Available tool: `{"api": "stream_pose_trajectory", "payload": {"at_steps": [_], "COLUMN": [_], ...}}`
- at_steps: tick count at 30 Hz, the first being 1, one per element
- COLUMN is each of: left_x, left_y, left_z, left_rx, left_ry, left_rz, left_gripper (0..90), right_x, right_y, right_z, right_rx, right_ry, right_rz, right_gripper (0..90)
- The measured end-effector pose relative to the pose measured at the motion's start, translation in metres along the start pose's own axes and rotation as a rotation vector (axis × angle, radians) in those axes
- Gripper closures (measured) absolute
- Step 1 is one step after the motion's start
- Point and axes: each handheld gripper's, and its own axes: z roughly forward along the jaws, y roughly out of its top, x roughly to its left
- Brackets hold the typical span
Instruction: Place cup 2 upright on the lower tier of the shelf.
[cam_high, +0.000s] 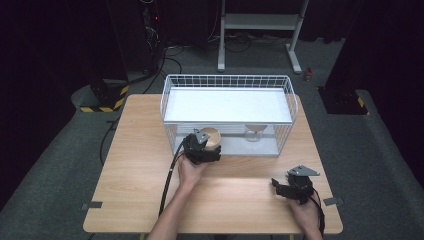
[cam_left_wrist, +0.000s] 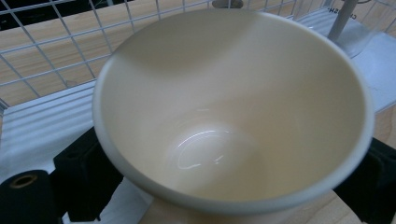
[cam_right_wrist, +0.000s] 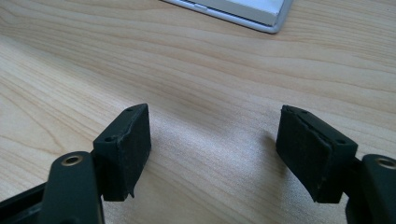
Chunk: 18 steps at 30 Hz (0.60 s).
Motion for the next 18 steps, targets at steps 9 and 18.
{"api": "stream_pose_trajectory", "payload": {"at_steps": [9, 18], "left_x": [0.0009, 0.0016], "left_y": [0.0044, 0.0058], "left_z": [0.0009, -0.0027], "left_rx": [0.032, 0.017], "left_ry": [-0.004, -0.007], "left_rz": [0.010, 0.015], "left_gripper": [8.1, 3.8], "right_x": [0.0000, 0.0000], "right_y": [0.0000, 0.0000], "right_z": [-0.0001, -0.0001], "right_rx": [0.000, 0.001], "right_ry": [0.000, 0.001], "right_rz": [0.000, 0.001], "right_gripper": [26.3, 26.3]}}
